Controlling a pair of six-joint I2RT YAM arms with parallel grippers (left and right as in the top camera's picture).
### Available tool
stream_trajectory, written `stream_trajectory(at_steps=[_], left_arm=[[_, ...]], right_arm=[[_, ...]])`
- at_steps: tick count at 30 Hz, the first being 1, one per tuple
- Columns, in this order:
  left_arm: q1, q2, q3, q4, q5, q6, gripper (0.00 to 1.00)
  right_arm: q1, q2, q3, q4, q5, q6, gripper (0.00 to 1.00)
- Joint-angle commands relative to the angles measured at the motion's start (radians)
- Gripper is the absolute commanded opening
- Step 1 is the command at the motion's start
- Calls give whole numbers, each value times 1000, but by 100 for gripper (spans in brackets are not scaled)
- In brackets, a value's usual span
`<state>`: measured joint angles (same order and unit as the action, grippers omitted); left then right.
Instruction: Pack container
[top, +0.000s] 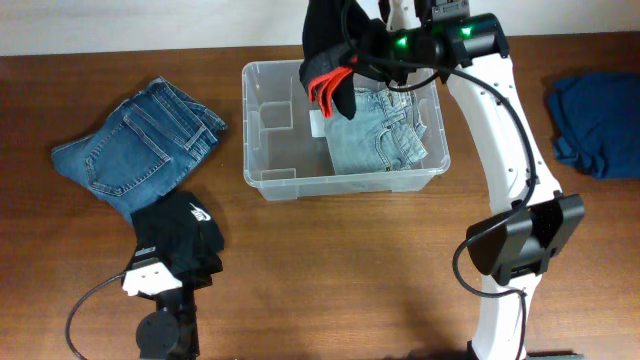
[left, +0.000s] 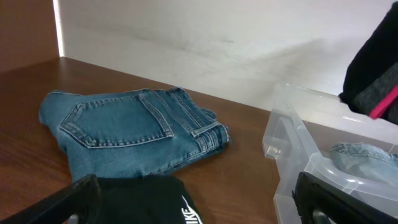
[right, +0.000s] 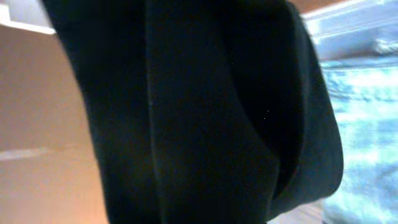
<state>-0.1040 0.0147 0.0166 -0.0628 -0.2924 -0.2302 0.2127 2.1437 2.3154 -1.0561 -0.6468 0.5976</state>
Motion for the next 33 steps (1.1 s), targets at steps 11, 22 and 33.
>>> stream_trajectory(at_steps=[11, 22, 33], left_arm=[[5, -8, -6, 2, 0, 12, 99], [5, -9, -6, 2, 0, 12, 99], [5, -8, -6, 2, 0, 12, 99]], right_arm=[[18, -43, -64, 2, 79, 104, 4], [48, -43, -81, 0, 40, 122, 4], [77, -43, -81, -16, -1, 103, 4]])
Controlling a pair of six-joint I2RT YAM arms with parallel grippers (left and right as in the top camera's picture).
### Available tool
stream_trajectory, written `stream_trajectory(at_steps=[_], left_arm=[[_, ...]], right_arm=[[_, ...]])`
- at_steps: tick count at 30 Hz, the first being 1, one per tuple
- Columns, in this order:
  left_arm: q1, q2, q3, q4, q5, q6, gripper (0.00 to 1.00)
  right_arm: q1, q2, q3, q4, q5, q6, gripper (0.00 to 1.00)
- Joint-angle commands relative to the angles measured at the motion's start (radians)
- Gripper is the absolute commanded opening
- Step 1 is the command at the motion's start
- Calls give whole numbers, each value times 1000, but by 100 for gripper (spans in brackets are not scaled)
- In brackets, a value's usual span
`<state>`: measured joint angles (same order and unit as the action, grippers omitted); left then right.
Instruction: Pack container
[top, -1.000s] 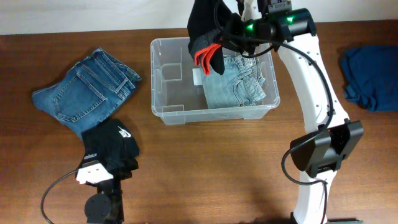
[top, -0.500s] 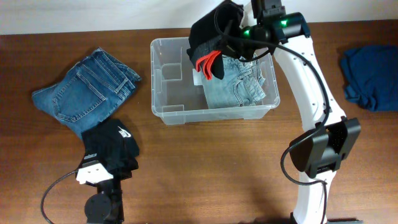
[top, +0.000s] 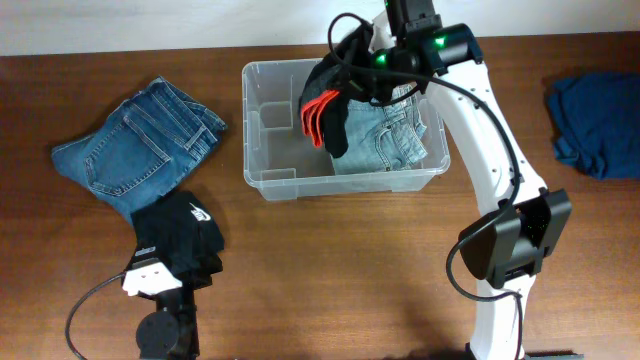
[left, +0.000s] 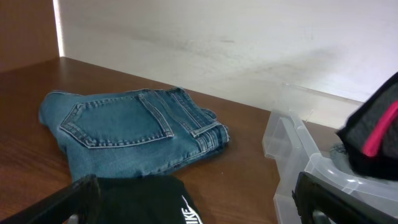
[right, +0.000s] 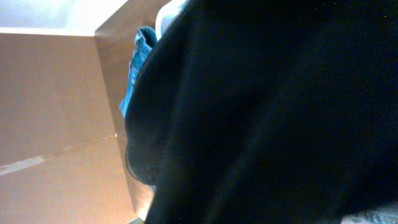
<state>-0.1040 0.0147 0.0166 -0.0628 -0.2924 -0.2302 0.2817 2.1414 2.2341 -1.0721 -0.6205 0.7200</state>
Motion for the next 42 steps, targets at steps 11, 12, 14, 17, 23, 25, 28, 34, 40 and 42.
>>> stream_trajectory(at_steps=[11, 12, 14, 17, 23, 25, 28, 34, 40, 42], left_arm=[[5, -9, -6, 2, 0, 12, 99], [5, -8, -6, 2, 0, 12, 99], [5, -8, -6, 2, 0, 12, 100], [5, -8, -6, 2, 0, 12, 99], [5, -9, -6, 2, 0, 12, 99], [5, -8, -6, 2, 0, 12, 99], [5, -8, -6, 2, 0, 12, 99], [5, -8, -6, 2, 0, 12, 99], [5, -9, -6, 2, 0, 12, 99], [5, -9, -6, 2, 0, 12, 99]], right_arm=[[5, -40, -20, -55, 59, -142, 4], [4, -40, -20, -59, 66, -154, 4], [-2, -40, -20, -76, 85, -167, 4], [-25, -40, -20, -142, 141, -198, 4], [-54, -40, -20, -223, 246, -219, 4], [-55, -40, -20, -232, 290, -219, 4], [-55, -40, -20, -239, 346, -219, 4], [-54, -40, -20, -242, 391, -227, 9], [-54, -40, -21, -260, 432, -253, 16], [-54, -40, -26, -261, 453, -253, 16]])
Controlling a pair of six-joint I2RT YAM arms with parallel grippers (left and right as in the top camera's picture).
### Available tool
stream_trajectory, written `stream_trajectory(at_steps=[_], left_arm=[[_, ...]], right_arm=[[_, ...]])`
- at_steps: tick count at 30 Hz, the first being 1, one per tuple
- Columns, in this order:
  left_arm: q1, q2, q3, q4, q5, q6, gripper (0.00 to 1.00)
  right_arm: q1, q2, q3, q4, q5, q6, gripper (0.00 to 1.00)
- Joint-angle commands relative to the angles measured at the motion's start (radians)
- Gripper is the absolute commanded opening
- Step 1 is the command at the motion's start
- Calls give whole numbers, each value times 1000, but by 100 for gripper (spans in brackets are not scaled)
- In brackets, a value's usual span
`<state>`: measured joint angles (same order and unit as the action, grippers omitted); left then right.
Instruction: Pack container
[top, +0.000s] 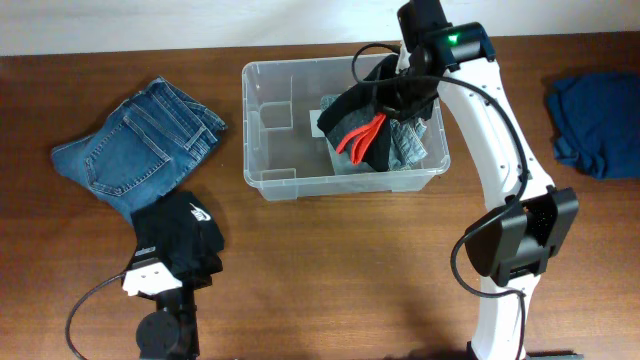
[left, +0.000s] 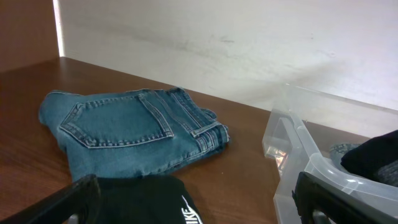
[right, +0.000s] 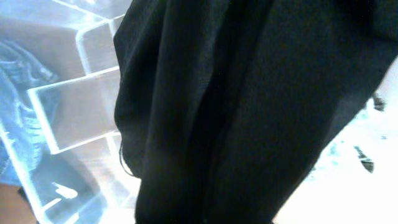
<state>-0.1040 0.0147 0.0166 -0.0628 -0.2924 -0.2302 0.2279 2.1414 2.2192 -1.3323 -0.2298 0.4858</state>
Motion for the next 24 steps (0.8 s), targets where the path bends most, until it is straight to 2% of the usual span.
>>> stream_trajectory(at_steps=[1, 2, 3, 6, 9, 12, 17, 20, 21, 24], left_arm=[[5, -8, -6, 2, 0, 12, 99], [5, -9, -6, 2, 0, 12, 99], [5, -8, -6, 2, 0, 12, 99], [5, -9, -6, 2, 0, 12, 99], [5, -8, -6, 2, 0, 12, 99], [5, -9, -6, 2, 0, 12, 100], [5, -8, -6, 2, 0, 12, 99], [5, -8, -6, 2, 0, 12, 99], [5, -8, -6, 2, 0, 12, 99], [5, -8, -6, 2, 0, 12, 99]], right_arm=[[0, -40, -13, -1, 70, -20, 16], [0, -40, -16, 1, 73, -26, 17], [0, -40, -21, 0, 83, -26, 22], [0, -40, -33, -2, 111, -48, 66], [-1, -40, -43, -11, 154, -87, 74], [-1, -41, -43, -15, 233, -90, 75], [-14, -43, -13, 12, 267, -187, 69], [-12, -45, 53, 26, 263, -268, 61], [-12, -45, 74, 34, 260, -293, 58], [-11, -47, 129, 70, 225, -375, 32]])
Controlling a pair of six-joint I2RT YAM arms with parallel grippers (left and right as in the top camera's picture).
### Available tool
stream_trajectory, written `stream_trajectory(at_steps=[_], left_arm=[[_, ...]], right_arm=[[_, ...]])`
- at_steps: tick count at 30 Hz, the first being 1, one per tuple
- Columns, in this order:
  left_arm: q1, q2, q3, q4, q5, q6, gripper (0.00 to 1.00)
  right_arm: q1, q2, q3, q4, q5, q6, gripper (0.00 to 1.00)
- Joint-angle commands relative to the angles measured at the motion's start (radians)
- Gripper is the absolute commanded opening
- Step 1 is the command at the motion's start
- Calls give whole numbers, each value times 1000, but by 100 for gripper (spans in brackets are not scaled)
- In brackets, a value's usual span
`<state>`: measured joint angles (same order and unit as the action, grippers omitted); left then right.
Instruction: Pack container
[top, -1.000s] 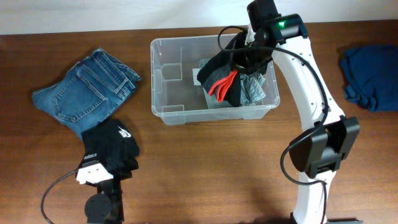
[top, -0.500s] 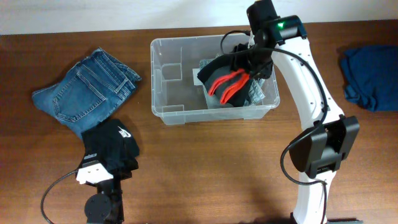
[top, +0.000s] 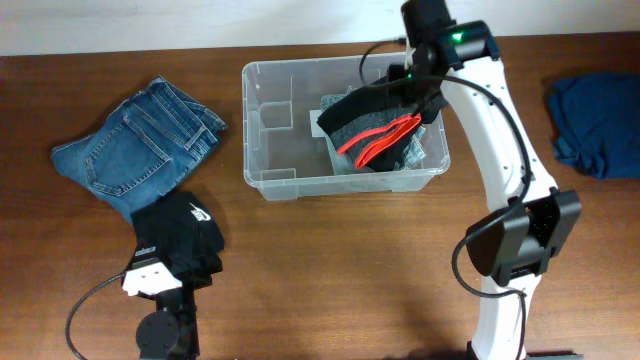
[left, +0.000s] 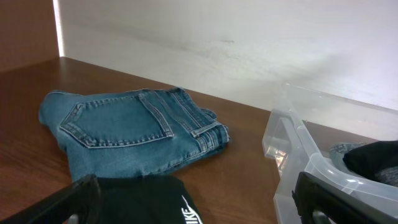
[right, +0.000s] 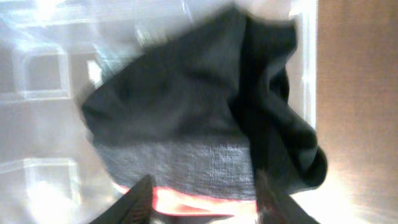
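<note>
The clear plastic container (top: 262, 150) stands at the table's middle back. Folded light jeans (top: 418, 148) lie in its right half. A black and grey garment with red stripes (top: 370, 125) is spread on top of them, also seen in the right wrist view (right: 186, 124). My right gripper (right: 202, 202) hangs just above that garment, open, its fingers apart and nothing between them; in the overhead view it is at the container's back right (top: 420, 88). My left gripper (left: 199, 202) rests open at the front left over a black Nike shirt (top: 180, 235).
Folded dark blue jeans (top: 135, 150) lie left of the container, also in the left wrist view (left: 137, 134). A blue garment (top: 597, 120) is at the table's far right edge. The container's left half (top: 280, 115) holds only a small divider.
The right gripper has let go of the black and red garment. It hung from the gripper low in the container; now it lies spread on the light jeans, the gripper open above it.
The right gripper first held the black and red garment high over the container's back rim. Then it held it lower over the container's middle, then down inside over the light jeans. Now the garment lies in the container, released. The left arm stayed still.
</note>
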<state>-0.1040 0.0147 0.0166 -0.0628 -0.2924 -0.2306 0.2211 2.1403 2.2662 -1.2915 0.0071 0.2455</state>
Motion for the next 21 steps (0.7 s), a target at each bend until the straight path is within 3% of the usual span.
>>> stream_trajectory(at_steps=[1, 3, 9, 21], left_arm=[[5, -8, -6, 2, 0, 12, 99], [5, -8, -6, 2, 0, 13, 99], [5, -8, -6, 2, 0, 13, 99], [5, -9, -6, 2, 0, 12, 100]], right_arm=[[-5, -45, 87, 43, -29, -164, 24], [-5, -45, 87, 63, -45, -190, 4], [-4, -5, 65, 50, -72, -223, 4], [-13, 38, -147, -13, 7, -295, 4]])
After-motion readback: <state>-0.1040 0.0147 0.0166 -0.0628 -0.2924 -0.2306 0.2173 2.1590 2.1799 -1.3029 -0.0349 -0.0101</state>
